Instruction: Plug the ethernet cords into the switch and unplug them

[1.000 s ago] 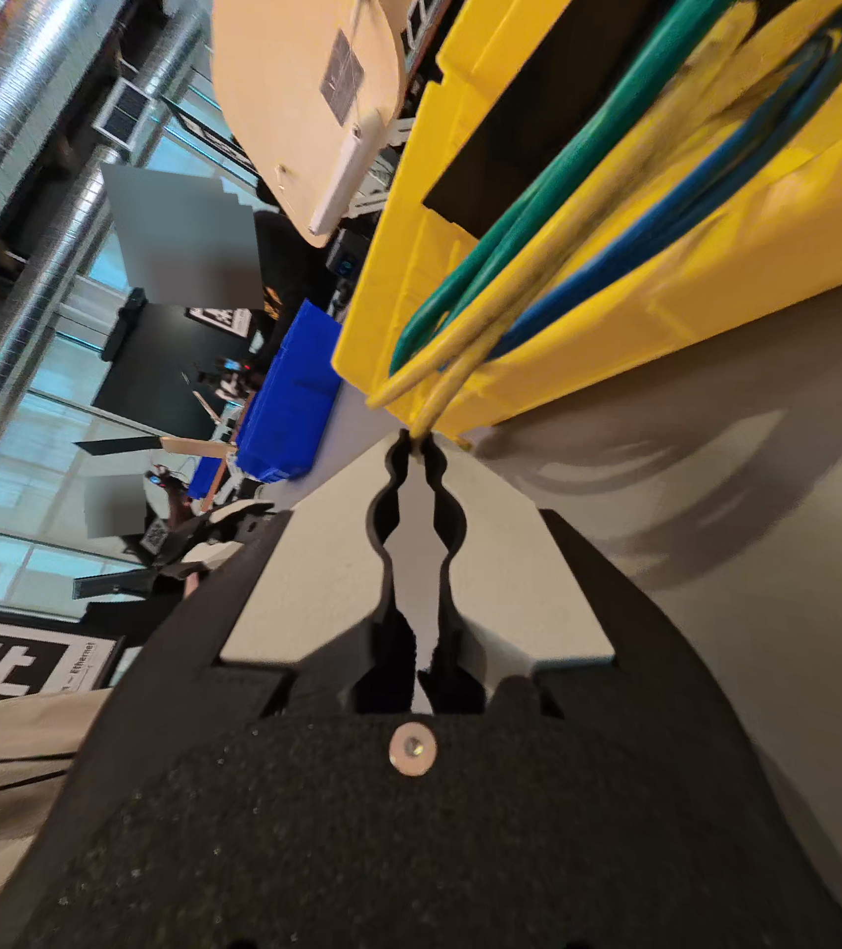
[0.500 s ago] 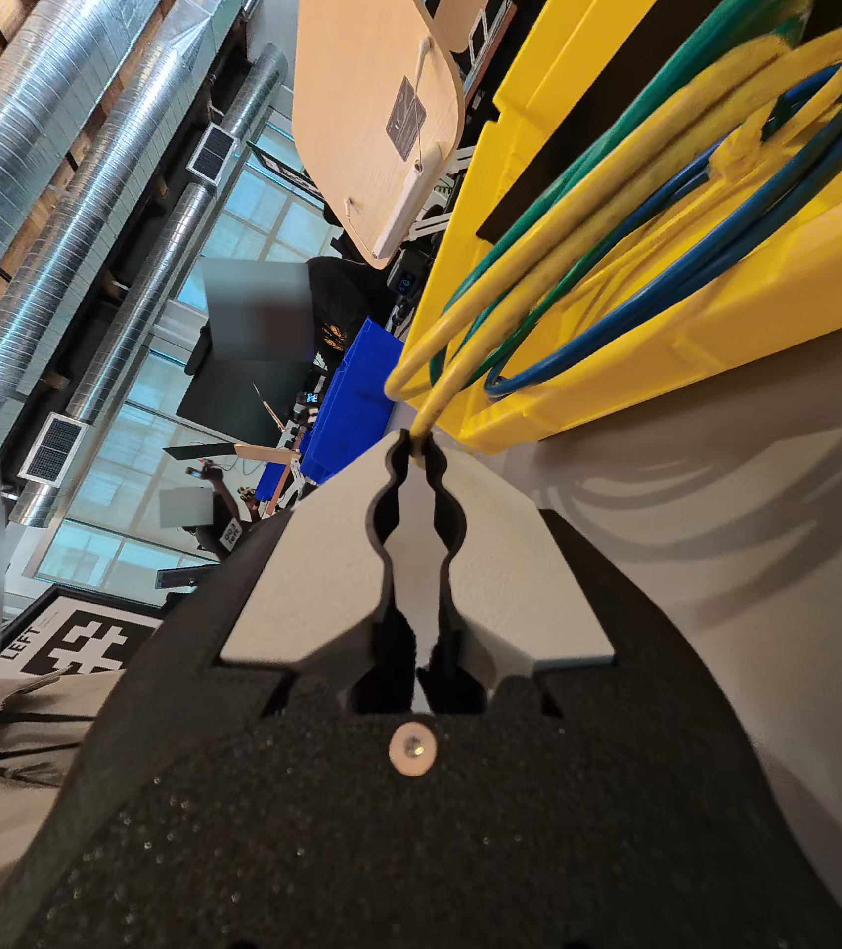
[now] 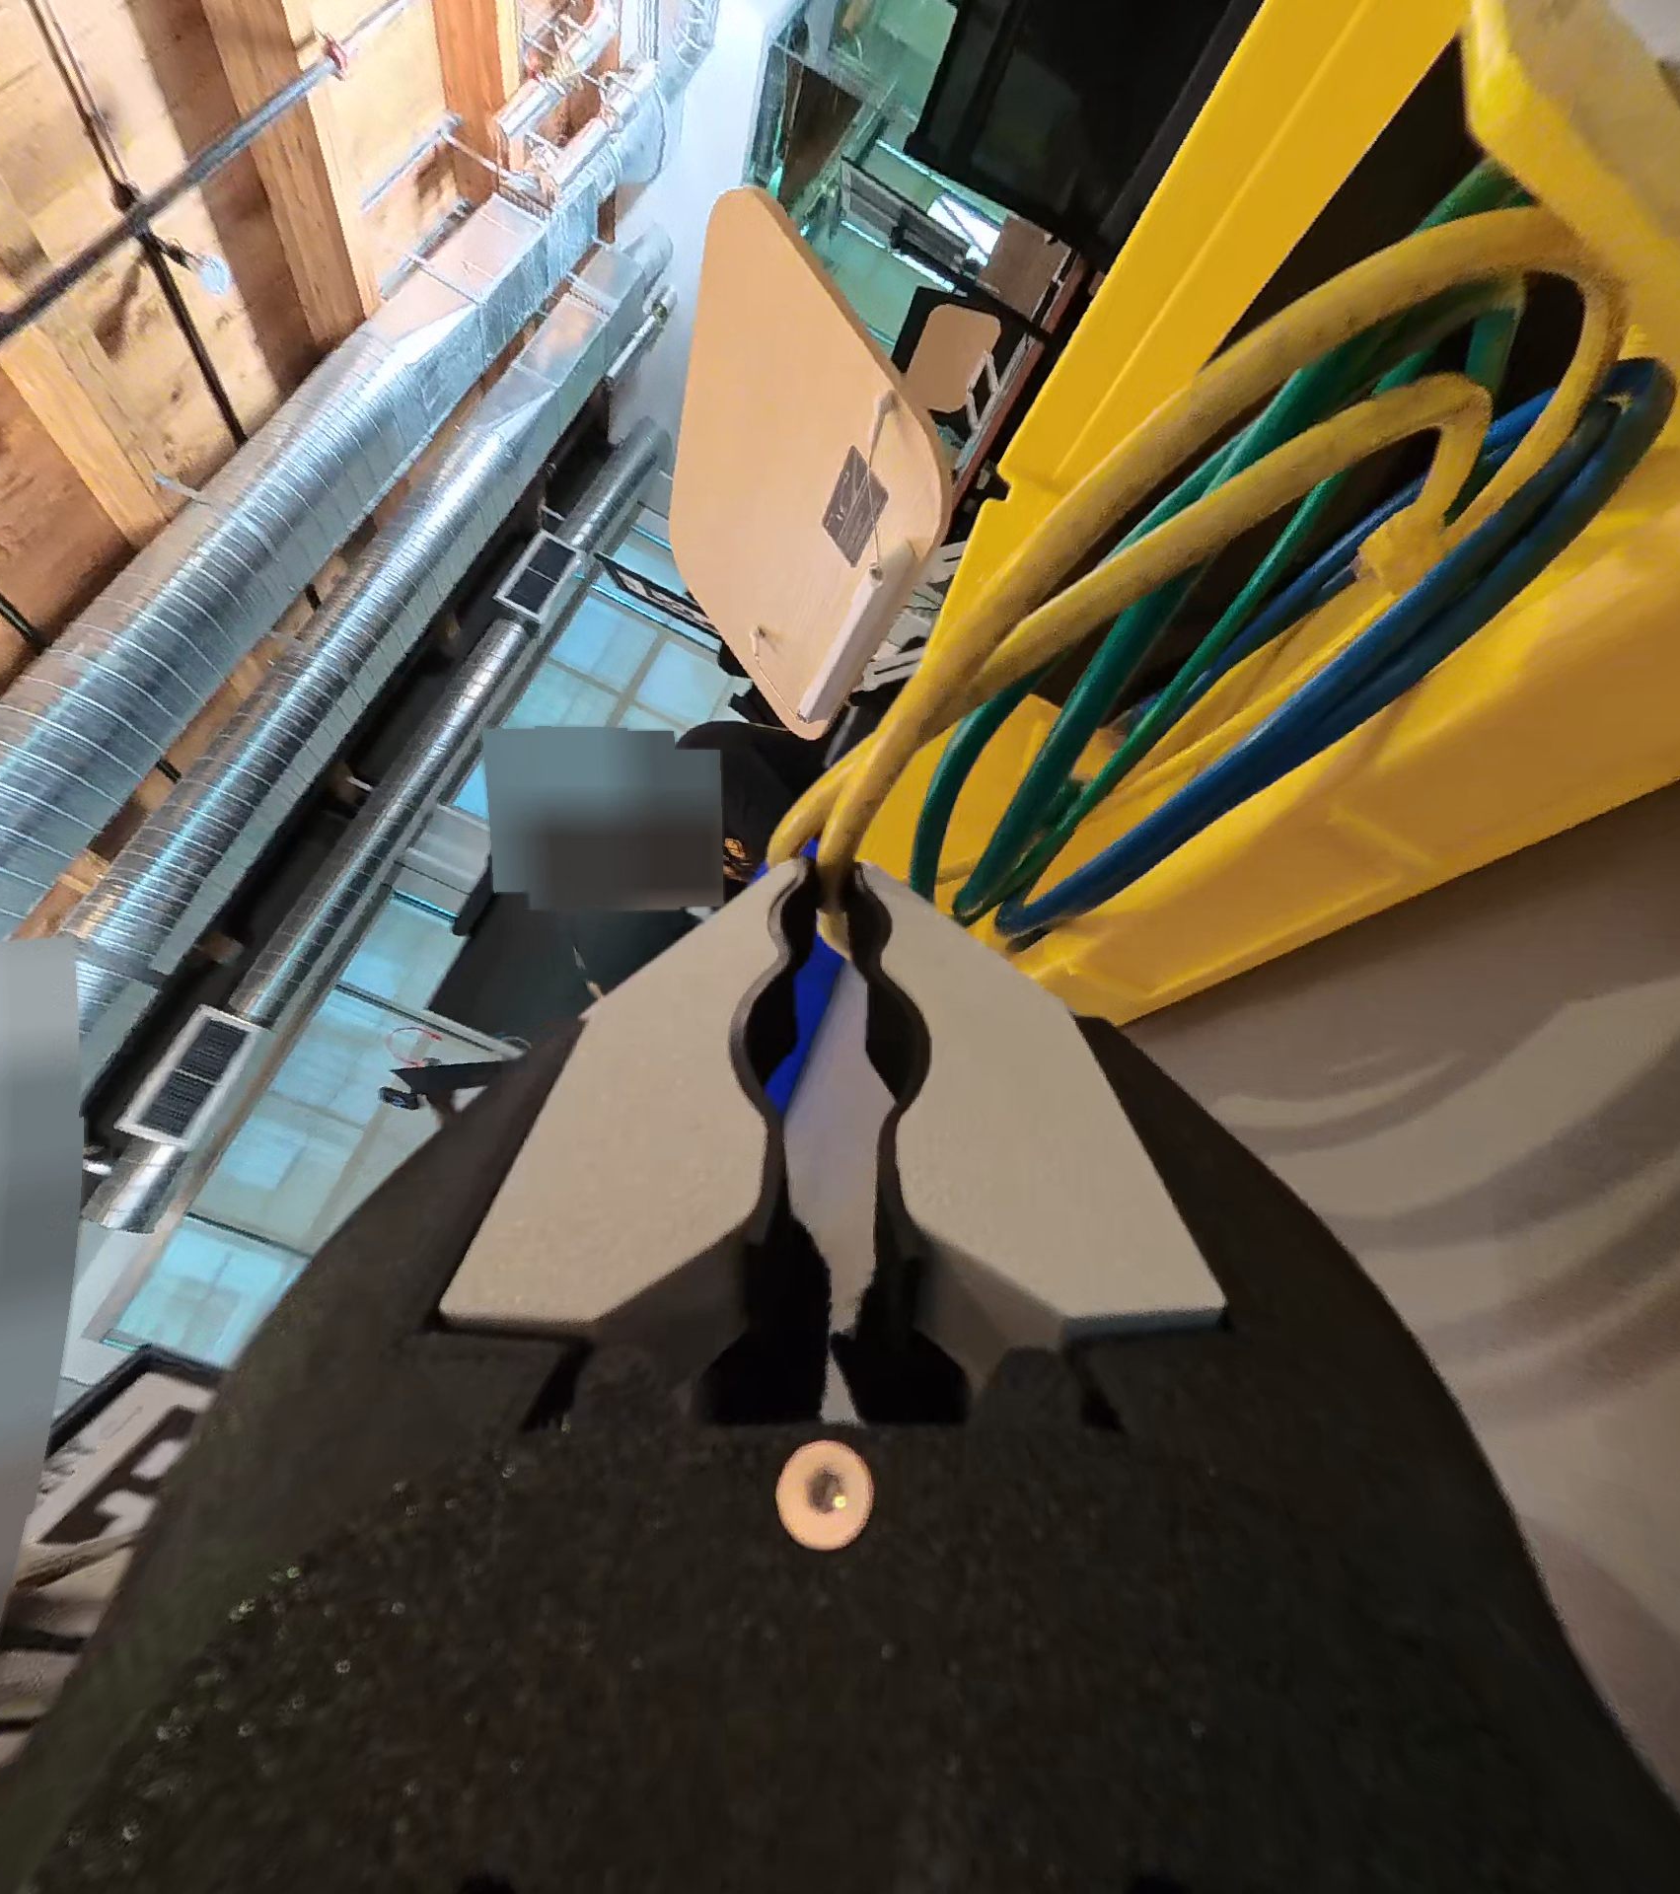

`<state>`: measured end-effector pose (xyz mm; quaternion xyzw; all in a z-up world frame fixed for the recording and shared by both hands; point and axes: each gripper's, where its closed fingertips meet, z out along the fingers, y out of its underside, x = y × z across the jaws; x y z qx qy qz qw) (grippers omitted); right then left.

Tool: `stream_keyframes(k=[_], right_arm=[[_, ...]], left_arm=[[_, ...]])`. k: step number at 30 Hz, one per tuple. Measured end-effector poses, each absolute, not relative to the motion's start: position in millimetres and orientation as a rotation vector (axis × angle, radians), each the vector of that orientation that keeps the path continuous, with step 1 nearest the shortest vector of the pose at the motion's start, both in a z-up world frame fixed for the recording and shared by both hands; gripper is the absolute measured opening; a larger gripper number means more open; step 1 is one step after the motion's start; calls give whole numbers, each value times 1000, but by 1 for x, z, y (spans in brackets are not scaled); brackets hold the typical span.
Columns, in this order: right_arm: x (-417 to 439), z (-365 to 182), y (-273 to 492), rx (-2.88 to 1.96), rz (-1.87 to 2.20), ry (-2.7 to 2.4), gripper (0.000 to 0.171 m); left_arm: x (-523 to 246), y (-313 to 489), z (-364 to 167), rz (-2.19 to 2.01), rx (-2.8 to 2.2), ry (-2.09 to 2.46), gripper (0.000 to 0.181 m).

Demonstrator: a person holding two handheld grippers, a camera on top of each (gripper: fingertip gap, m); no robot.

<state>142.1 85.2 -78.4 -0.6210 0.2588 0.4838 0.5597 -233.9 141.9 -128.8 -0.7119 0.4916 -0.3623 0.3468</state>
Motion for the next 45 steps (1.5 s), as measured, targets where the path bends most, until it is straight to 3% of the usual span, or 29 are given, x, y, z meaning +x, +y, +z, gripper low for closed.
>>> stream_keyframes(k=[14, 23, 27, 29, 31, 34, 37, 40, 45], right_arm=[[118, -107, 109, -1773, 724, 445, 9], [102, -146, 82, -2072, 754, 415, 46], [103, -125, 69, -2089, 694, 310, 46], [100, -73, 73, -1900, 563, 208, 48], [65, -23, 77, -1763, 481, 1, 48], [-12, -5, 94, -1695, 316, -315, 54], [-101, -27, 105, -1592, 297, -525, 49], [-176, -73, 102, -1610, 351, -783, 55], [-218, -90, 108, -1500, 298, -904, 56]], left_arm=[[-234, 142, -124, -947, -1826, 1263, 61], [-235, 143, -118, -957, -1800, 1244, 61], [-238, 146, -103, -1018, -1756, 1181, 61], [-238, 144, -91, -1151, -1727, 1129, 61], [-238, 141, -79, -1312, -1698, 1067, 61], [-238, 140, -68, -1538, -1683, 966, 61], [-238, 141, -66, -1693, -1703, 864, 61], [-238, 139, -62, -1828, -1703, 785, 61], [-238, 129, -50, -2126, -1638, 706, 61]])
